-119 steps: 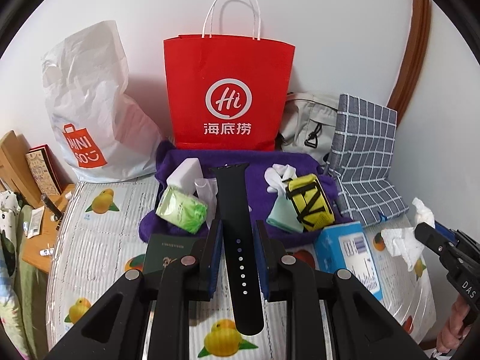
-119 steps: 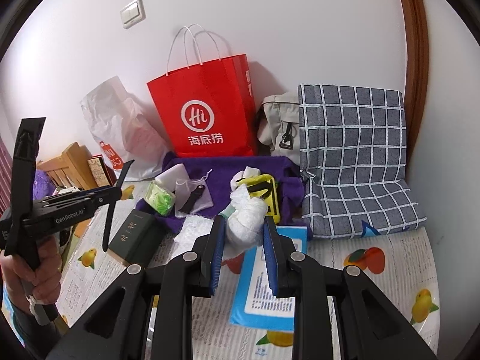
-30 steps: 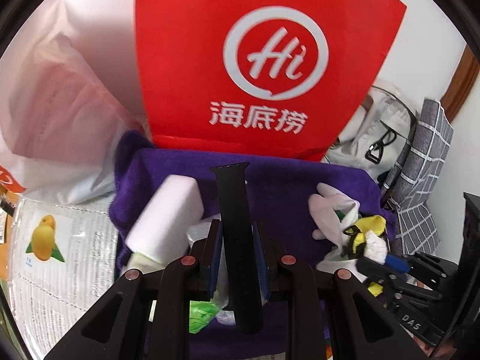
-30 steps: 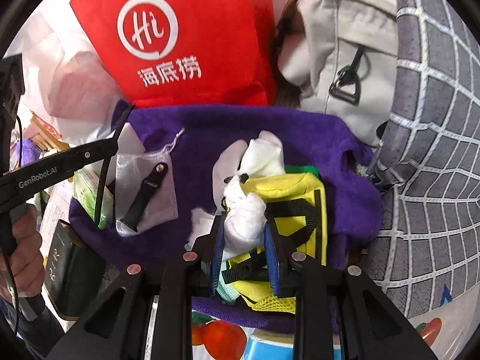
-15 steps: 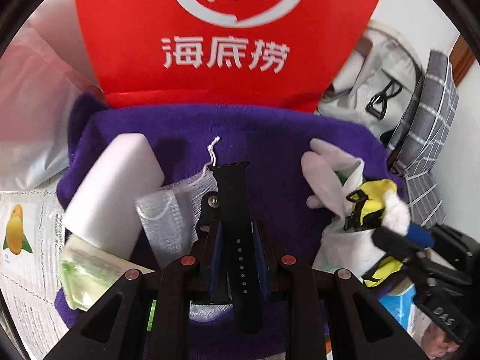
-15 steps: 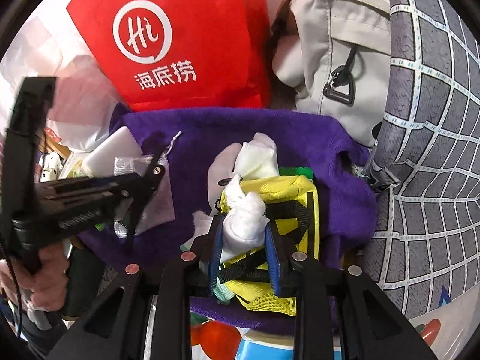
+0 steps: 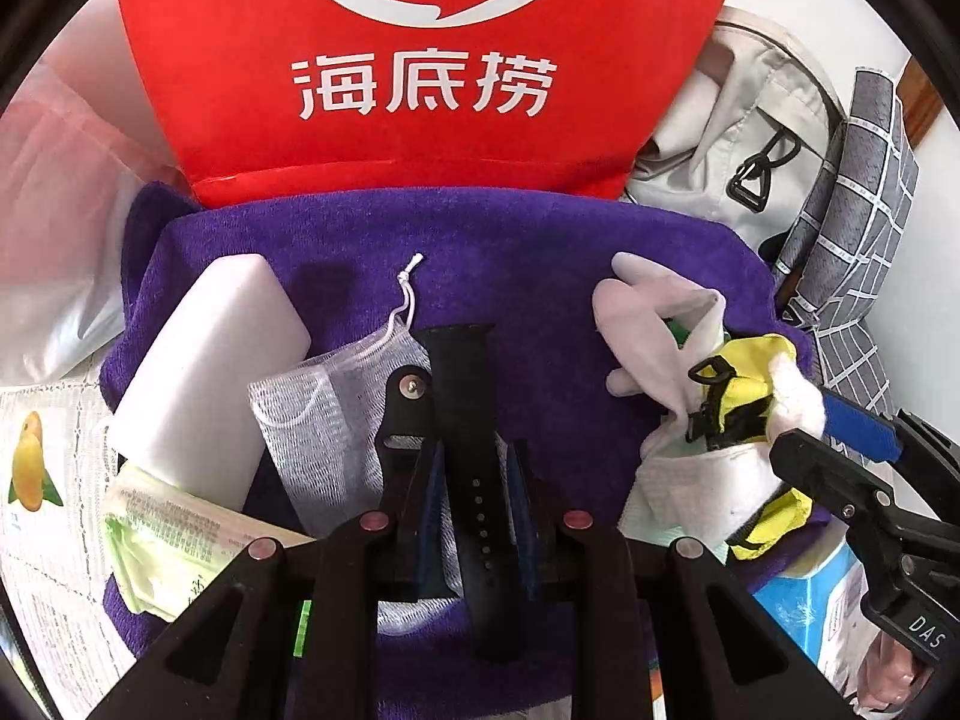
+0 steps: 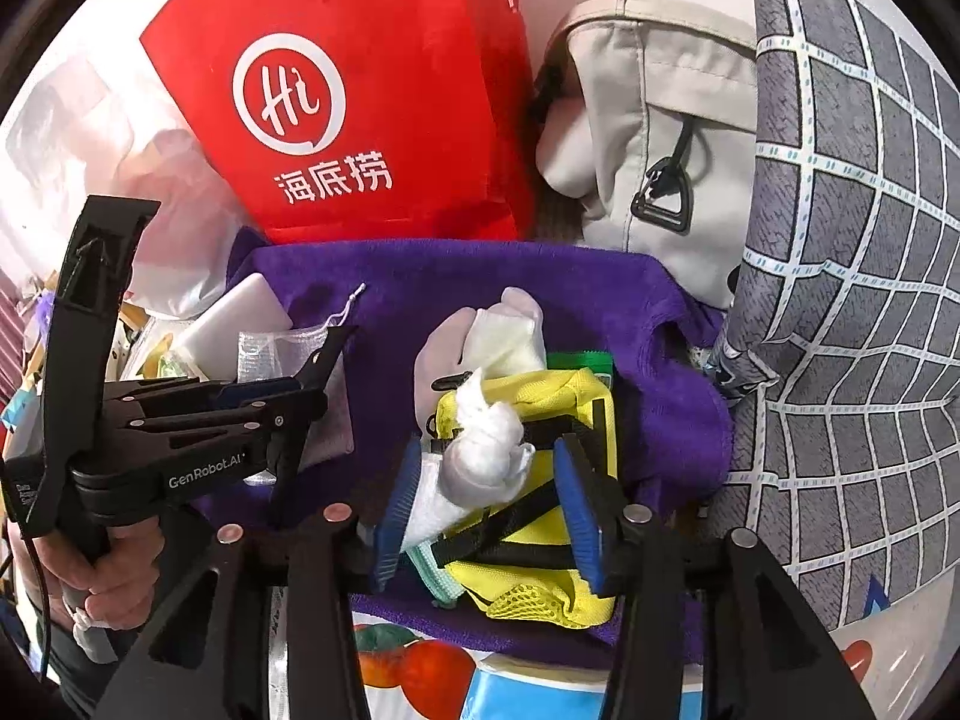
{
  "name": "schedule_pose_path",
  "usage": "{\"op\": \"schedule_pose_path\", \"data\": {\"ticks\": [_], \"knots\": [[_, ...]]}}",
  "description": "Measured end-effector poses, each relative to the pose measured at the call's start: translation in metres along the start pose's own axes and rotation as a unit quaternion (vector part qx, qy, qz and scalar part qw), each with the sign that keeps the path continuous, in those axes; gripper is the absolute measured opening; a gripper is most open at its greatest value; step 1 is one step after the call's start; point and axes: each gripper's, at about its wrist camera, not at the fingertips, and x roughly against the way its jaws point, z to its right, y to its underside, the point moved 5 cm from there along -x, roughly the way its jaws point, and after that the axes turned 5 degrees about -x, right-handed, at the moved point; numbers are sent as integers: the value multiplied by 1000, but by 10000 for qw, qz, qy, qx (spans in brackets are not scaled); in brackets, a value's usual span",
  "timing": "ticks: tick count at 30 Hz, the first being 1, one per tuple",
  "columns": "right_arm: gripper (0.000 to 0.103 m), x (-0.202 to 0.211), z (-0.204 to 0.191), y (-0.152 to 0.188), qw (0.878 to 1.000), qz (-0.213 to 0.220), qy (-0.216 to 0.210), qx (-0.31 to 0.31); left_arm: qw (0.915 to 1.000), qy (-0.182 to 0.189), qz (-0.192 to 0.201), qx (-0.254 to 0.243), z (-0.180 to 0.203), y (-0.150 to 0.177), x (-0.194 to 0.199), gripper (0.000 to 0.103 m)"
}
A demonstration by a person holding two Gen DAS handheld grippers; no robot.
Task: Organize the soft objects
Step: 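Open both tools to release the tissue and strap on the towel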
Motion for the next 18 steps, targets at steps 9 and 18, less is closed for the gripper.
{"op": "schedule_pose_path", "data": {"ticks": [9, 18], "knots": [[59, 8, -3, -1, 9999, 86, 95, -58, 9999, -56, 48, 92, -5, -4, 21, 41], [66, 28, -8, -4, 9989, 344, 303, -101, 9987, -368, 344, -58, 4, -4, 54, 63]]}}
